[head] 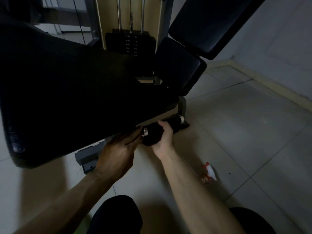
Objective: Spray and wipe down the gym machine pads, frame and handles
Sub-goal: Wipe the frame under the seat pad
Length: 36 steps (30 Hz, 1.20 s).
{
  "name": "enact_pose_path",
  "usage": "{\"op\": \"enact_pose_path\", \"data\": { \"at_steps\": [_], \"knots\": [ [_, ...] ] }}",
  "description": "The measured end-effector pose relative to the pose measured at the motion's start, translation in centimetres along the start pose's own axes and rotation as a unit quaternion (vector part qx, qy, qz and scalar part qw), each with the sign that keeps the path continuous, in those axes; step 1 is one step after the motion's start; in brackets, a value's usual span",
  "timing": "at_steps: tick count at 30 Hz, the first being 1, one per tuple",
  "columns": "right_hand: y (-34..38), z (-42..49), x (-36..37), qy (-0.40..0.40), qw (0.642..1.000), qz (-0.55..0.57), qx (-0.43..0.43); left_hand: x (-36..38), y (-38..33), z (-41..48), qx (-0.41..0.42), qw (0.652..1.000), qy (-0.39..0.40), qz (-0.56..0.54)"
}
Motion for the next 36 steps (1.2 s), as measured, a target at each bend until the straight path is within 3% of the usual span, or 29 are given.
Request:
{"op": "enact_pose_path", "data": {
  "at_steps": [4,7,10,15,19,23,25,29,32,36],
  "knots": [
    [1.3,-2.1,-1.2,0.015,0.966,-0.253,-0.048,-0.1,-0.4,0.5,-0.016,1.000,-0.008,-0.019],
    [2.3,-3.2,0.4,0.065,0.980,-0.190,-0.012,-0.1,-0.8,0.7,-0.020,0.999,-0.013,-0.028],
    [1.9,-2.3,2.8,-0.022,0.999,-0.010,0.037,0.0,-0.5,0.5,-0.006,1.000,-0.013,-0.025],
    [0.6,-2.0,5.1,-0.054,0.994,0.048,0.080,0.3,-0.1,0.6,0.014,0.999,-0.030,-0.033],
    [-0.9,-0.4,3.0,-0.032,0.999,0.031,0.015,0.4,0.1,0.4,0.008,0.999,-0.035,-0.028],
    [-1.4,0.1,1.7,0.029,0.996,0.081,-0.016,0.4,0.1,0.5,0.010,0.999,-0.039,-0.014],
    [-1.6,-0.1,1.1,0.029,0.998,0.057,0.002,0.3,-0.1,0.4,0.006,0.999,-0.041,-0.018],
    [-2.2,-2.3,2.7,-0.049,0.993,-0.106,0.035,0.6,-0.1,0.2,-0.006,0.999,-0.023,-0.047],
    [-2.4,-3.0,4.5,-0.057,0.993,-0.092,0.047,0.7,0.1,0.3,0.002,0.998,-0.014,-0.066],
    [-4.2,-1.6,2.5,-0.046,0.979,-0.147,-0.135,0.3,0.2,0.4,0.003,0.998,-0.034,-0.045]
  ]
}}
Point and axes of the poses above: each hand's wrist, its own z-axis towards the middle knuckle, its own x-axis out of the palm, y = z × x, the point moved 1 cm from there along z, towards the middle knuckle, and after that the axes turned 8 degrees about -x, right-handed, at the moved point
